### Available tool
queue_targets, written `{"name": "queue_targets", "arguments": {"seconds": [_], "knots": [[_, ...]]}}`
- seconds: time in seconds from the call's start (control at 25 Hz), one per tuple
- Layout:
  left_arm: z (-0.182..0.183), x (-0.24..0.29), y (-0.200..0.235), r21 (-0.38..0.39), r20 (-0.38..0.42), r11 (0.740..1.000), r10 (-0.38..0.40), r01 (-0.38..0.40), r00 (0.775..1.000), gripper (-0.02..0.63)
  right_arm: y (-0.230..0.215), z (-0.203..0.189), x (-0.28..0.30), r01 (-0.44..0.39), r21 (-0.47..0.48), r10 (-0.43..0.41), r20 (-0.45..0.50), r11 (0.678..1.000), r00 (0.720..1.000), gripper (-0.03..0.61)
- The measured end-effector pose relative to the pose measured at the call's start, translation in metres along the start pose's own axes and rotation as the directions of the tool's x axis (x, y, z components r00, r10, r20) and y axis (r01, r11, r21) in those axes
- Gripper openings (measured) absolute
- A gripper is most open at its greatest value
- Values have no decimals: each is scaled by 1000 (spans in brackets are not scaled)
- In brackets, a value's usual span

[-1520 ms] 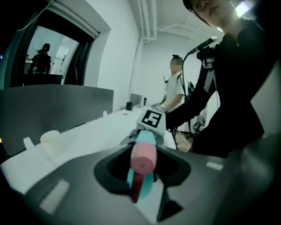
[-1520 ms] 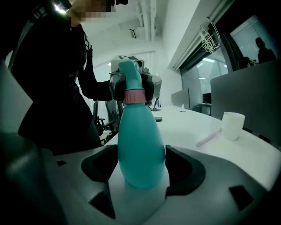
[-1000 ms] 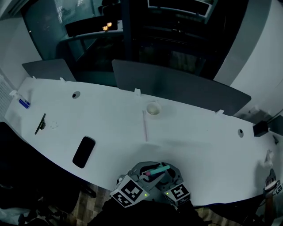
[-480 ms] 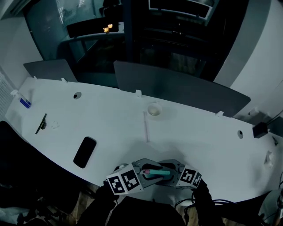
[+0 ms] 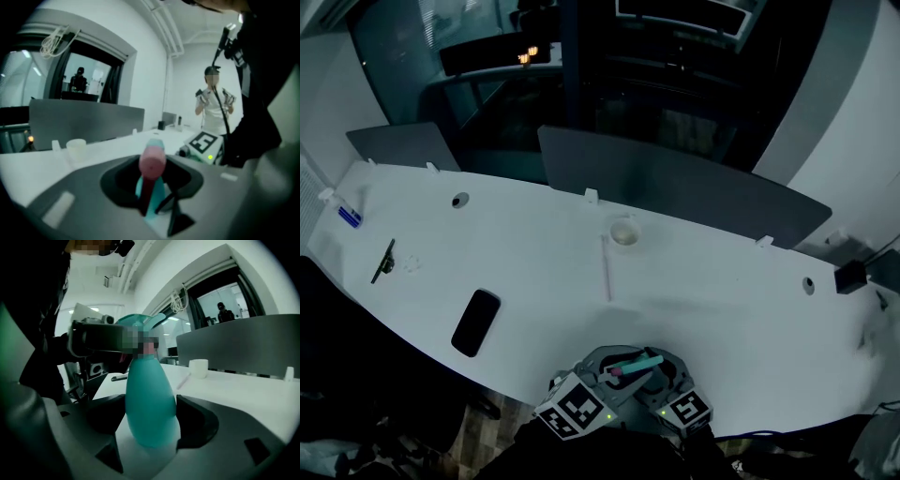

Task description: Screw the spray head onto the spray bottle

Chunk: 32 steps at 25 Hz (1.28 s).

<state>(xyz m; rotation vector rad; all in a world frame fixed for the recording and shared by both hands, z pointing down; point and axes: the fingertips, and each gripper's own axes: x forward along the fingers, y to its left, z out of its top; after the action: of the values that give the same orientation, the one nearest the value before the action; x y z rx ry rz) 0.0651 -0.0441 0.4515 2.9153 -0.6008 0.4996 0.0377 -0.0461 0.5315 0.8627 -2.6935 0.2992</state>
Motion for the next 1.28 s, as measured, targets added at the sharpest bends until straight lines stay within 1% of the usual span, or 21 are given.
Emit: {"name": "queue_targets", "arguments": {"seconds": [0.08, 0.16, 0.2, 0.28, 0.32, 0.36, 0.4, 0.44, 0.48, 0.56, 0.6, 0.64, 0.68, 0.76, 0.84, 0.92, 1.0, 1.08, 1.16, 1.24, 1.28], "knots": [[-2, -3, -5, 15, -35, 993, -120, 120, 992, 137, 6, -4, -1, -150, -52, 149, -16, 987, 989, 341], [-4, -5, -12, 36, -86, 968, -244, 248, 966, 137, 14, -4, -3, -321, -102, 317, -53, 942, 947, 341], [-5, -7, -16, 44, -114, 950, -303, 310, 946, 137, 17, -7, -4, -408, -126, 399, -89, 904, 912, 341], [-6, -9, -23, 47, -155, 909, -403, 414, 902, 137, 23, -14, -7, -562, -145, 538, -176, 814, 824, 341], [-6, -10, -25, 47, -165, 895, -432, 444, 887, 137, 25, -15, -7, -615, -134, 584, -210, 777, 784, 342], [-5, -9, -25, 48, -166, 890, -440, 453, 882, 137, 26, -16, -6, -643, -113, 610, -230, 758, 759, 342], [-4, -8, -23, 50, -157, 896, -429, 441, 890, 137, 26, -14, -4, -644, -86, 613, -231, 761, 756, 342], [-2, -7, -21, 52, -138, 910, -401, 411, 906, 137, 24, -12, -3, -616, -62, 592, -215, 786, 777, 347], [-1, -7, -18, 51, -112, 928, -362, 369, 926, 137, 21, -10, -2, -560, -47, 544, -185, 827, 819, 347], [1, -7, -12, 33, -50, 965, -259, 261, 965, 137, 11, -8, -5, -383, -49, 377, -104, 922, 920, 347], [1, -7, -8, 17, -20, 980, -198, 199, 980, 137, 7, -8, -8, -279, -44, 276, -61, 959, 959, 347], [2, -7, -5, -2, 8, 991, -135, 135, 991, 137, 4, -7, -11, -181, -26, 180, -25, 983, 983, 347], [2, -6, -2, -20, 31, 997, -74, 75, 997, 137, 3, -6, -12, -97, -4, 97, -2, 995, 995, 347], [4, -3, 1, -43, 64, 999, 31, -28, 997, 137, 2, -3, -7, 32, 25, -32, -3, 999, 999, 347], [2, 0, 3, -36, 58, 996, 86, -84, 995, 137, -4, -5, 0, 97, 7, -97, -20, 995, 995, 347], [-2, 1, 4, -2, 11, 999, 45, -45, 999, 137, -7, -11, 3, 44, -31, -45, -30, 999, 999, 345], [-2, 0, 3, 40, -57, 998, -56, 58, 997, 137, -3, -13, 4, -77, -83, 72, -57, 994, 996, 345], [-5, -1, 0, 88, -147, 981, -156, 170, 977, 137, 3, -8, 5, -212, -132, 204, -77, 968, 976, 345], [-8, -2, -5, 116, -238, 953, -247, 280, 939, 137, 10, -3, 5, -356, -158, 344, -101, 921, 934, 345], [-9, -2, -9, 120, -306, 922, -318, 367, 898, 137, 14, -5, 4, -489, -182, 468, -146, 853, 871, 345], [-9, -2, -11, 121, -323, 911, -340, 395, 883, 137, 15, -8, 4, -537, -182, 511, -174, 823, 842, 345]]}}
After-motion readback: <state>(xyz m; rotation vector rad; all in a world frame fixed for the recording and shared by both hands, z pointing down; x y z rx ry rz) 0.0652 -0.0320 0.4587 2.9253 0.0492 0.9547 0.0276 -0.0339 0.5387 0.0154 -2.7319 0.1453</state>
